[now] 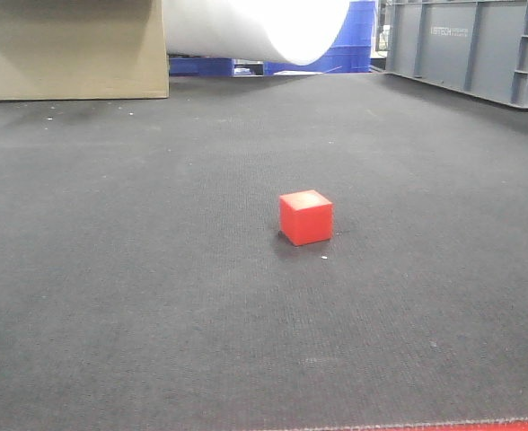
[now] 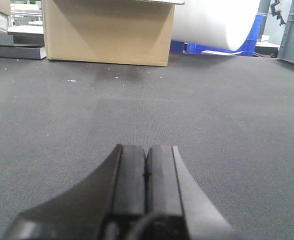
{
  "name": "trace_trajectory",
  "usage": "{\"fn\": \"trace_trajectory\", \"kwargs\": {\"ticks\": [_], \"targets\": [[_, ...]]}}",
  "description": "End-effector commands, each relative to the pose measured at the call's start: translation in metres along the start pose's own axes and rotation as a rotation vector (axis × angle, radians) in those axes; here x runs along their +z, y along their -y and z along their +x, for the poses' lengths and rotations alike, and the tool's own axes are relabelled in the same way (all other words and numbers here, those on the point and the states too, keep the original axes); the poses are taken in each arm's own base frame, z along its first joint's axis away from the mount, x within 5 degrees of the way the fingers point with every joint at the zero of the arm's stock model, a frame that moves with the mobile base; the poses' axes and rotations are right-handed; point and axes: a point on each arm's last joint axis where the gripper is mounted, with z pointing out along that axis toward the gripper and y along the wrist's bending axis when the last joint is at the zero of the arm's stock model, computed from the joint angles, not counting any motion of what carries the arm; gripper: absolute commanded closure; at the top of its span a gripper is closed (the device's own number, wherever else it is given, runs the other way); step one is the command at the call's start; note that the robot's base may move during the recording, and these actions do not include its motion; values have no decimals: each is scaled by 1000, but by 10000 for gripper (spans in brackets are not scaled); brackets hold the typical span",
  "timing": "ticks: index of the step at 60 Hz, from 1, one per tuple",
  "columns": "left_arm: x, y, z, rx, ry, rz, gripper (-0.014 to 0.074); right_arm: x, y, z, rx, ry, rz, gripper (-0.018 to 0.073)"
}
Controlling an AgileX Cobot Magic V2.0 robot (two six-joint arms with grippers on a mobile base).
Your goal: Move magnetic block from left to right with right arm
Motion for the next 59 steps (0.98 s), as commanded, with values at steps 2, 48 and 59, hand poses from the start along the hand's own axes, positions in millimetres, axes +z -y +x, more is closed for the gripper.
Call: {"fn": "trace_trajectory", "kwargs": {"ticks": [2,48,59], "targets": [[-1,0,-6,-8,95,2,713,-3,1,-7,-8,132,11,490],[-1,0,-6,-8,95,2,713,-2,1,0,-8,103,12,490],[-1,0,-6,-8,95,2,713,-2,1,0,-8,103,12,490]]}}
